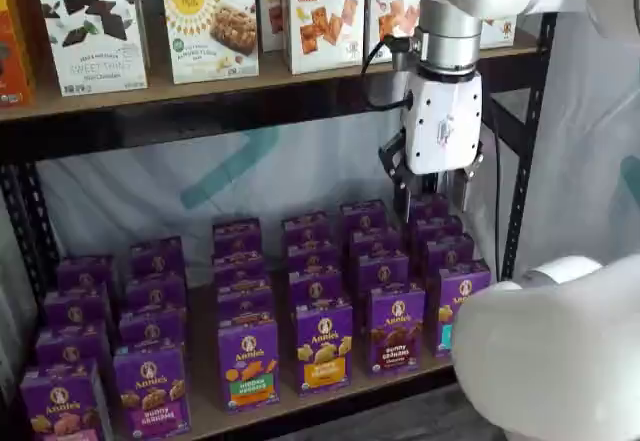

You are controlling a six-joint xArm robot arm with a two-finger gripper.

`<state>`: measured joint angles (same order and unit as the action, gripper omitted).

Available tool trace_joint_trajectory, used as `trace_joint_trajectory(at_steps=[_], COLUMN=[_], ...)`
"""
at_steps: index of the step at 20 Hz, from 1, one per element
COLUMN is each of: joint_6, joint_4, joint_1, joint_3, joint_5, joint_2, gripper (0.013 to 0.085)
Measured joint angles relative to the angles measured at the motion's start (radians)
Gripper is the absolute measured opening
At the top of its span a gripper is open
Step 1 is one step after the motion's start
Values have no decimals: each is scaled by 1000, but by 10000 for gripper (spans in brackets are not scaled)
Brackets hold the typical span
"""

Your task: Pick up the purple box with a brown patch in the center, on the bottom shelf, the fifth box from the left

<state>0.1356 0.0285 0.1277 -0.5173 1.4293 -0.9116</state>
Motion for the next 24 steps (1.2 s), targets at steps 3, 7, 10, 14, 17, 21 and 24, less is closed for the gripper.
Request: trace_joint_trajectory(at_steps=[3, 7, 10, 14, 17, 21, 24], joint_6=[4, 9, 21, 46, 46, 16, -19], joint_4=[-6, -10, -23, -49, -47, -23, -4], joint_1=[4, 7, 18, 37, 36, 12, -14], joint_3=[8, 12, 21, 52, 77, 112, 132], joint_5=[-14, -25, -42, -97, -148, -241, -317], joint_2=[-9, -11, -5, 17, 44, 113, 182], gripper=[850, 850, 850, 850, 850, 850, 850])
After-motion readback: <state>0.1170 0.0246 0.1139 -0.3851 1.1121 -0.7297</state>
